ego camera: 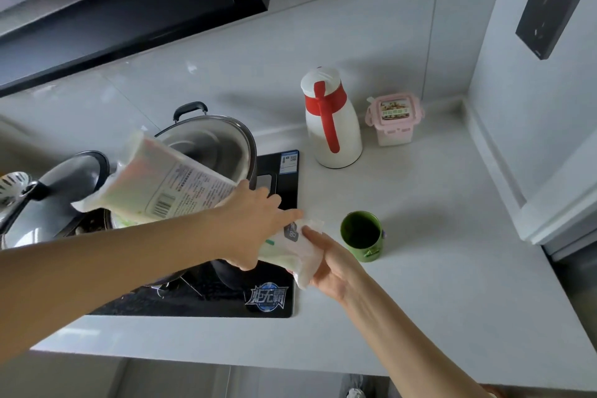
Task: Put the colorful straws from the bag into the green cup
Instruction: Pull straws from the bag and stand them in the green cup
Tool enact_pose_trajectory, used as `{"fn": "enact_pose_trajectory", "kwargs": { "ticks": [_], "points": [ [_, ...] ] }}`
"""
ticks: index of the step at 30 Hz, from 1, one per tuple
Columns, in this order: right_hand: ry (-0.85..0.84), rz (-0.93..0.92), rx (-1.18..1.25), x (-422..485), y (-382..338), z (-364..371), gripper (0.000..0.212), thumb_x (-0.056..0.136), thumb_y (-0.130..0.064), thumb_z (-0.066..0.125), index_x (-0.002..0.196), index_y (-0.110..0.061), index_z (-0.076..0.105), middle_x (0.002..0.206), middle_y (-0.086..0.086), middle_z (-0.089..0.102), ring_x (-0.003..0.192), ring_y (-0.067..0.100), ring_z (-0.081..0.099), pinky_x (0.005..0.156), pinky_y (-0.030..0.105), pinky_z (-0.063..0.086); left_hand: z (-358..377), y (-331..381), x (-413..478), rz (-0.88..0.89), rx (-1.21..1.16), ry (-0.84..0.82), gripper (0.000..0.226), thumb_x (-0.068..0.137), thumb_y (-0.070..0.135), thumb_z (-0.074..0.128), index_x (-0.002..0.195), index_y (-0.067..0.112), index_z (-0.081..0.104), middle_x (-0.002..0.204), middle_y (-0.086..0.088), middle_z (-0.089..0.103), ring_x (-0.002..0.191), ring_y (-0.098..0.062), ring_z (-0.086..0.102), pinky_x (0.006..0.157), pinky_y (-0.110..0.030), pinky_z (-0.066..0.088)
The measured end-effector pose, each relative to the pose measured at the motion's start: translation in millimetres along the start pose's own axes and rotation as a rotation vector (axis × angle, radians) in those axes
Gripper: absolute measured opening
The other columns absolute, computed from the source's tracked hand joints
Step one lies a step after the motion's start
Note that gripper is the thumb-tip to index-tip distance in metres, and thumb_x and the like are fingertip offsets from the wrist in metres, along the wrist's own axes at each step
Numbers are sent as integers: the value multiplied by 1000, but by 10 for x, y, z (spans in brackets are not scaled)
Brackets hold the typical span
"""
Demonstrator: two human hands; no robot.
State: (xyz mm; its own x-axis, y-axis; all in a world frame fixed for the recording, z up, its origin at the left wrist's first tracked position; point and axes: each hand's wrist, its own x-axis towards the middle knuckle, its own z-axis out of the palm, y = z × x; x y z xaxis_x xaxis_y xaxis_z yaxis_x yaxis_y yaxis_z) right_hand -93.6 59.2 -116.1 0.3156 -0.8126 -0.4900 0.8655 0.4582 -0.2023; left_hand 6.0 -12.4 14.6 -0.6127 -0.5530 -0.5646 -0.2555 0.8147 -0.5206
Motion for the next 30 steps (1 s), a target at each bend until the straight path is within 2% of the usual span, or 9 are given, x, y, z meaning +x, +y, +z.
{"fn": "enact_pose_trajectory", "kwargs": {
  "ticks": [4,5,8,11,15,20,23,26,30],
  "points": [
    [16,64,-29,-34,-22,-39,54,83,-26,65,133,-8,52,132,16,58,116,34,57,93,47,50,71,-77,-69,85,140,90,86,76,40,58,141,34,2,117,-9,46,98,-26,45,90,-45,37],
    [40,71,-38,-45,-23,-45,53,85,-31,64,132,-10,53,130,15,59,115,34,57,90,47,52,38,-67,-53,102,171,102,84,76,36,58,140,33,4,115,-10,47,95,-27,45,89,-46,38],
    [45,49,-3,-91,-63,-58,52,85,-48,58,124,-13,60,111,13,64,92,29,64,55,35,56,-156,-13,-149,104,291,105,85,68,28,65,136,26,14,107,-15,46,88,-31,44,83,-48,36],
    [-16,60,82,-135,-128,-21,55,87,-59,48,118,-16,64,117,16,65,97,33,65,60,42,58,-358,65,-243,63,463,98,88,68,31,67,138,17,15,106,-17,44,92,-32,43,80,-48,32],
    [-37,73,82,-86,-162,74,48,93,-52,42,111,-14,66,114,17,65,103,35,63,77,55,55,-500,90,-216,25,523,78,81,80,31,61,141,14,11,119,-19,41,104,-33,42,89,-48,33],
    [-22,38,92,-48,-222,180,36,94,-36,49,91,-7,70,83,12,70,80,29,69,66,52,60,-570,-112,-203,3,447,75,91,77,38,61,144,26,0,125,-15,41,107,-32,42,86,-44,30],
    [4,-25,120,-34,-272,195,42,96,-27,47,66,-5,66,67,7,50,68,23,53,65,49,60,-488,-211,-227,-8,402,120,91,74,35,57,142,31,-3,119,-12,45,97,-29,46,78,-42,29],
    [6,-79,36,-83,-336,196,27,96,-21,48,81,-3,62,70,11,60,67,26,62,60,44,61,-312,-316,-262,-35,307,194,89,74,37,50,140,33,-8,117,-10,49,86,-25,48,76,-40,33],
    [58,-252,-290,-150,-410,134,7,86,-9,64,89,-3,65,80,10,75,73,24,73,59,35,59,-62,-449,-321,-76,129,288,87,76,54,44,139,36,-12,110,-5,52,82,-21,51,74,-37,39]
  ]
}}
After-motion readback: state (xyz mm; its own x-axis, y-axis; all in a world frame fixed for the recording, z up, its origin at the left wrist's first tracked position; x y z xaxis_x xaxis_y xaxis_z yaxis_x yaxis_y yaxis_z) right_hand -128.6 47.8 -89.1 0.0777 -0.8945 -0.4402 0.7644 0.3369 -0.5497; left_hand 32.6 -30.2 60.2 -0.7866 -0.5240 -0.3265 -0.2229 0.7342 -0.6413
